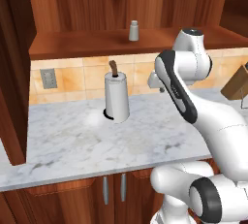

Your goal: Retrieve the shaker from the cabinet and place it next the steak on a plate on the dining table.

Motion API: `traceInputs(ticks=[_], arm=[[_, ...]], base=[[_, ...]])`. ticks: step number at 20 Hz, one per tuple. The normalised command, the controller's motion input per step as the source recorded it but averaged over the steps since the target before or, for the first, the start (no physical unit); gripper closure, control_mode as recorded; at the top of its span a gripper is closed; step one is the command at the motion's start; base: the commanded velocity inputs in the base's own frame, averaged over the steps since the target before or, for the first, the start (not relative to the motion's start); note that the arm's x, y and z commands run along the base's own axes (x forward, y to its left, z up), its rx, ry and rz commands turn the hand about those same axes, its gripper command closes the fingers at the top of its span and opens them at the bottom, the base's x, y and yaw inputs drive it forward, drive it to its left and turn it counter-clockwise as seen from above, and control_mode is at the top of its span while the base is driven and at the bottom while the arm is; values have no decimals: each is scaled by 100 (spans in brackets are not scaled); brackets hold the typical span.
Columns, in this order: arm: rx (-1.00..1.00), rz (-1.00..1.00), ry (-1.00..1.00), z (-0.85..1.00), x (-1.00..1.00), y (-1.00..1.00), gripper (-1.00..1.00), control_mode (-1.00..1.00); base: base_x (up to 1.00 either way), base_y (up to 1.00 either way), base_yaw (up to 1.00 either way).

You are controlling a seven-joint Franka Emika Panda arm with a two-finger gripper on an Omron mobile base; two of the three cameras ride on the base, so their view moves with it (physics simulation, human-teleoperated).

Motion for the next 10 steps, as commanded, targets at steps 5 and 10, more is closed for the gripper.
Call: traceInputs(ticks=[5, 10], arm=[[-1, 1, -19, 2, -60, 8, -100, -100], [0, 0, -45, 32, -88, 10, -100, -100]], base=[[0, 0, 0], [0, 0, 0]])
